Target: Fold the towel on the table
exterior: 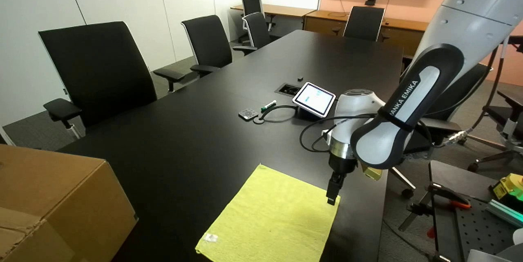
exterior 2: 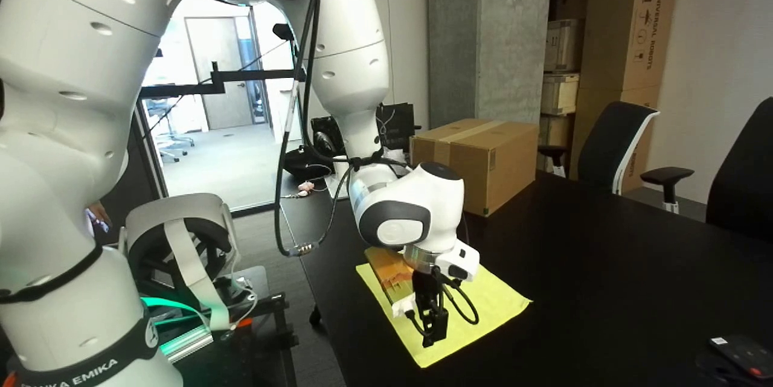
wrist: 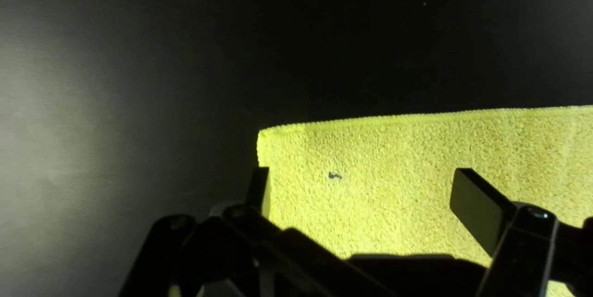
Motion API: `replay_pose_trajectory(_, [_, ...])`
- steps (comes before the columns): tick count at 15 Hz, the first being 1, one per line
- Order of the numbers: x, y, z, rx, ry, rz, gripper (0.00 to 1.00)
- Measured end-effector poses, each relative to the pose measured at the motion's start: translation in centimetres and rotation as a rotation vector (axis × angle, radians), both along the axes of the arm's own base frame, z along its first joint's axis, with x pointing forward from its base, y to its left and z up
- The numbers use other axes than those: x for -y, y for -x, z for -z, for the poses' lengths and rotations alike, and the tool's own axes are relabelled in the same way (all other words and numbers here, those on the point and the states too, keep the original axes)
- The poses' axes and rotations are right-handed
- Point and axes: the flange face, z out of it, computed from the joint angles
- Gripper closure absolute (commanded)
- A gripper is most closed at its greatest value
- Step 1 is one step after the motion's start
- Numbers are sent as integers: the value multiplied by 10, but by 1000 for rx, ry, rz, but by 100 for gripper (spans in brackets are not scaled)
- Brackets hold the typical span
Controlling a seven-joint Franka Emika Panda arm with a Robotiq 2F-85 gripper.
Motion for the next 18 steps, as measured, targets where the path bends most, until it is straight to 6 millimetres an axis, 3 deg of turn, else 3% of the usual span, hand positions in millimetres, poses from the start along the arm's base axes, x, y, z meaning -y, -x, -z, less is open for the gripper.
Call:
replay_pose_trajectory(6, [-6,11,27,-47,-13,-54,0])
replay_pose_trajectory(12, [-20,11,30,-47,-32,-100,0])
replay_pose_trajectory(18, [-18,8,38,-33,-22,-126,0])
